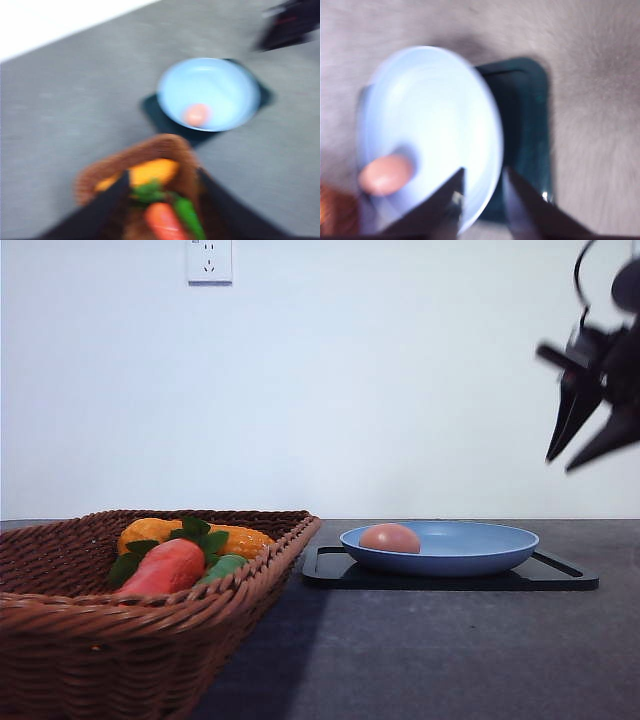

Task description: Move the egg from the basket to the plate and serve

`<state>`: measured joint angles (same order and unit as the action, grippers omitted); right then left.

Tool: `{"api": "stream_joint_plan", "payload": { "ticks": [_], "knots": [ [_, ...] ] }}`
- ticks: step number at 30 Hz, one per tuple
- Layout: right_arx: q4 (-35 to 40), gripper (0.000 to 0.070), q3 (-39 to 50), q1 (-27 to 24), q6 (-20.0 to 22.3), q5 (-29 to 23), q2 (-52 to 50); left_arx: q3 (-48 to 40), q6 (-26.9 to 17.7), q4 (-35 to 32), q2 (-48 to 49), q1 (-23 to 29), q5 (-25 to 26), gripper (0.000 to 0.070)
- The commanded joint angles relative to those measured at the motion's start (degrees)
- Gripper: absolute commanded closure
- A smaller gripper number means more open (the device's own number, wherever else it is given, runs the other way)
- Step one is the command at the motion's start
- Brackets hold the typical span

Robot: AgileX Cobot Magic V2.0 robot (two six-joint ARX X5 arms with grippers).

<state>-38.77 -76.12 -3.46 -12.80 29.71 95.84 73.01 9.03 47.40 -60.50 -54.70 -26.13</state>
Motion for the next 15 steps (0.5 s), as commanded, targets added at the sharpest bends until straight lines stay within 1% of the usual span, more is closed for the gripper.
{"api": "stream_joint_plan", "payload": {
  "ticks": [1,4,6,9,11,13,15],
  "knots": [
    [-1.7,0.0692,-0.9,0.8,1.8,-0.2,-2.2,1.4,-4.8,-0.6,-1.1,0.6,-0.7,0.0690],
    [-4.2,0.0700,-0.2,3.1,3.1,-0.5,-8.1,1.4,-10.2,1.1,-1.7,4.2,-2.8,0.0700],
    [-5.9,0.0700,0.6,5.4,4.2,-2.2,-12.6,1.4,-11.6,3.1,-2.1,7.7,-4.6,0.0700],
    [-9.0,0.0700,2.4,9.0,6.2,-8.0,-19.7,1.3,-11.0,5.4,-2.0,14.0,-4.5,0.0700],
    [-10.3,0.0700,4.1,11.6,6.5,-12.7,-24.5,1.0,-9.8,5.7,-1.7,18.0,-3.4,0.0700],
    [-10.4,0.0700,6.5,14.5,6.8,-17.1,-29.7,0.4,-8.8,5.0,-0.8,21.4,-0.5,0.0700],
    [-9.8,0.0700,9.1,17.3,6.8,-21.1,-34.7,-1.1,-8.2,3.2,0.7,23.7,3.1,0.0700]
  ]
}}
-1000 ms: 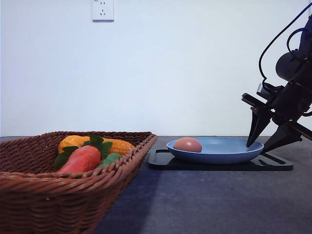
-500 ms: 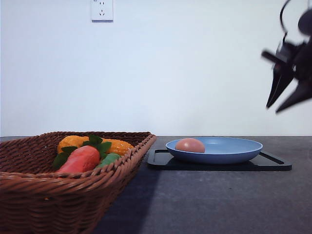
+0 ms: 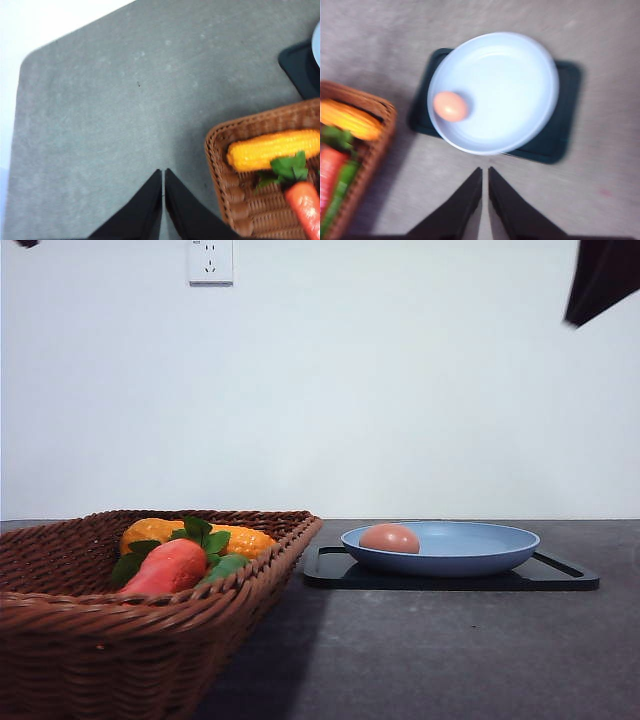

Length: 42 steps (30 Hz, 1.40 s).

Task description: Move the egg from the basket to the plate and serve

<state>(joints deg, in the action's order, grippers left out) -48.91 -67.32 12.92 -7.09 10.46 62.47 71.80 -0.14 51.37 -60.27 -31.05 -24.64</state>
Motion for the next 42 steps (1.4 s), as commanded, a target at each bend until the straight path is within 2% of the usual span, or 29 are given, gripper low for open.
{"api": "stream_joint_plan", "payload": {
  "ticks": [1,7,11,14,19,35,42],
  "knots": [
    [1.1,0.0700,2.1,2.4,1.1,-3.8,-4.1,-1.0,1.2,-2.0,1.5,0.6,3.4,0.0700],
    [11.6,0.0700,14.5,8.1,1.1,-13.4,-20.6,-12.5,3.0,-14.0,10.7,0.9,8.3,0.0700],
    [19.0,0.0700,23.2,9.1,1.1,-15.5,-30.1,-22.9,5.2,-21.8,18.1,0.9,8.6,0.0700],
    [23.4,0.0700,29.0,9.1,0.9,-15.5,-35.5,-29.1,6.7,-25.0,23.2,0.9,8.6,0.0700],
    [24.8,0.0700,33.9,9.1,-0.3,-15.4,-40.0,-31.6,9.9,-22.6,27.1,0.9,8.6,0.0700],
    [26.6,0.0700,33.9,9.1,-0.1,-15.4,-40.2,-31.6,9.9,-23.0,26.2,0.9,8.6,0.0700],
    [26.6,0.0700,33.9,9.1,-0.1,-15.4,-40.2,-31.6,9.3,-23.0,29.6,1.0,8.5,0.0700]
  ]
}}
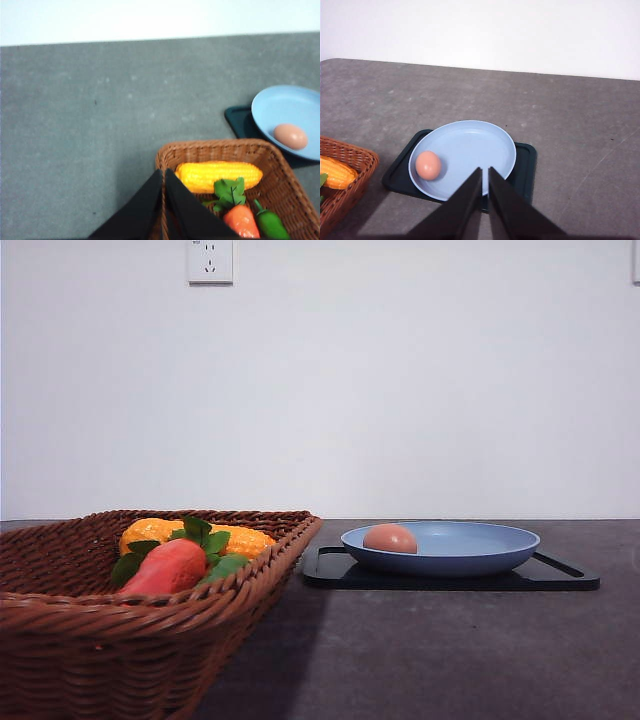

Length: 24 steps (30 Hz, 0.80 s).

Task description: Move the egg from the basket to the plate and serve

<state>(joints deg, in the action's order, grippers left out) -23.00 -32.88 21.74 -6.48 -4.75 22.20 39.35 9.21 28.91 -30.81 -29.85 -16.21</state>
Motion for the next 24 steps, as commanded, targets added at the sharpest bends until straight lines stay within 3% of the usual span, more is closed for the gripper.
{"api": "stream_joint_plan", "payload": {
  "ticks": [1,5,11,18,24],
  "knots": [
    [0.7,0.0700,-0.6,0.3,-0.7,-0.2,0.1,0.9,-0.9,-0.6,0.7,-0.2,0.1,0.0700],
    [0.7,0.0700,-0.6,0.3,-0.7,-0.2,0.1,0.2,-2.2,-0.1,5.7,0.6,-1.0,0.0700],
    [0.7,0.0700,-0.6,0.3,-0.7,-0.2,0.1,-6.9,-6.9,-8.4,15.8,7.7,-0.9,0.0700],
    [0.7,0.0700,-0.6,0.3,-0.7,-0.2,0.1,-19.2,-6.5,-12.4,25.8,20.6,-0.1,0.0700],
    [0.7,0.0700,-0.6,0.3,-0.7,-0.2,0.1,-28.4,-4.2,-12.5,30.6,27.8,2.7,0.0700]
  ]
}}
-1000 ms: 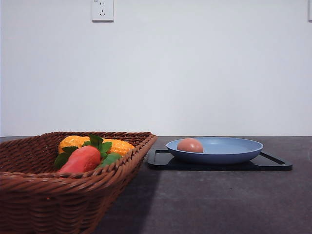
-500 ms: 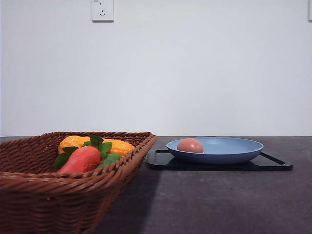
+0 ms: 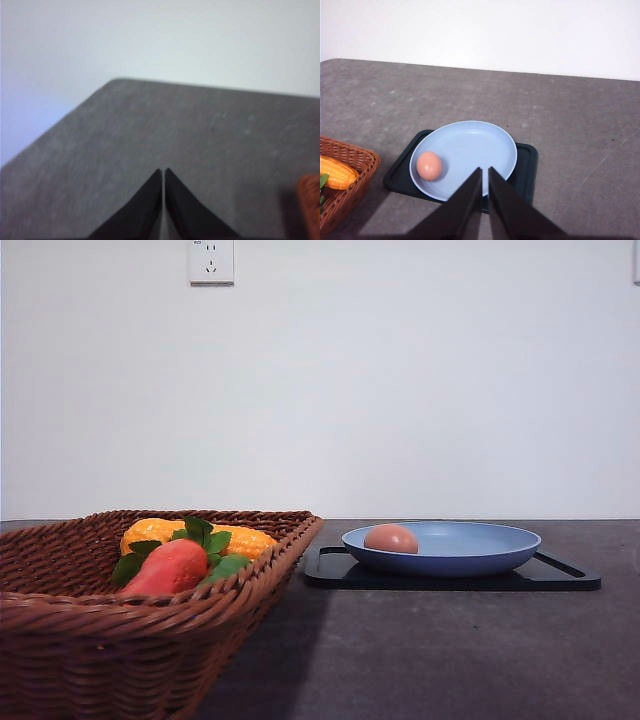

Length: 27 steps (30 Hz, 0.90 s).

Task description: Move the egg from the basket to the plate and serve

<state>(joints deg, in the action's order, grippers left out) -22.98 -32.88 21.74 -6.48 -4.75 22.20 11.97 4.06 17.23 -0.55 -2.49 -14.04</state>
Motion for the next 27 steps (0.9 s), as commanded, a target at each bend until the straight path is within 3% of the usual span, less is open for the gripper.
{"api": "stream_joint_plan", "payload": {
  "ticks": [1,6,17,24,27],
  "knots": [
    [0.7,0.0700,-0.6,0.3,-0.7,-0.2,0.1,-2.2,1.8,-0.9,0.4,1.2,0.8,0.0700],
    [0.7,0.0700,-0.6,0.3,-0.7,-0.2,0.1,-6.2,4.5,-1.1,0.4,3.8,1.0,0.0700],
    [0.7,0.0700,-0.6,0.3,-0.7,-0.2,0.1,-10.6,4.6,-4.0,0.4,4.4,1.9,0.0700],
    [0.7,0.0700,-0.6,0.3,-0.7,-0.2,0.1,-10.8,4.2,-3.9,0.4,4.4,13.9,0.0700],
    [0.7,0.0700,-0.6,0.3,-0.7,-0.2,0.1,-10.8,5.9,-4.0,0.4,4.4,15.9,0.0700]
  ]
}}
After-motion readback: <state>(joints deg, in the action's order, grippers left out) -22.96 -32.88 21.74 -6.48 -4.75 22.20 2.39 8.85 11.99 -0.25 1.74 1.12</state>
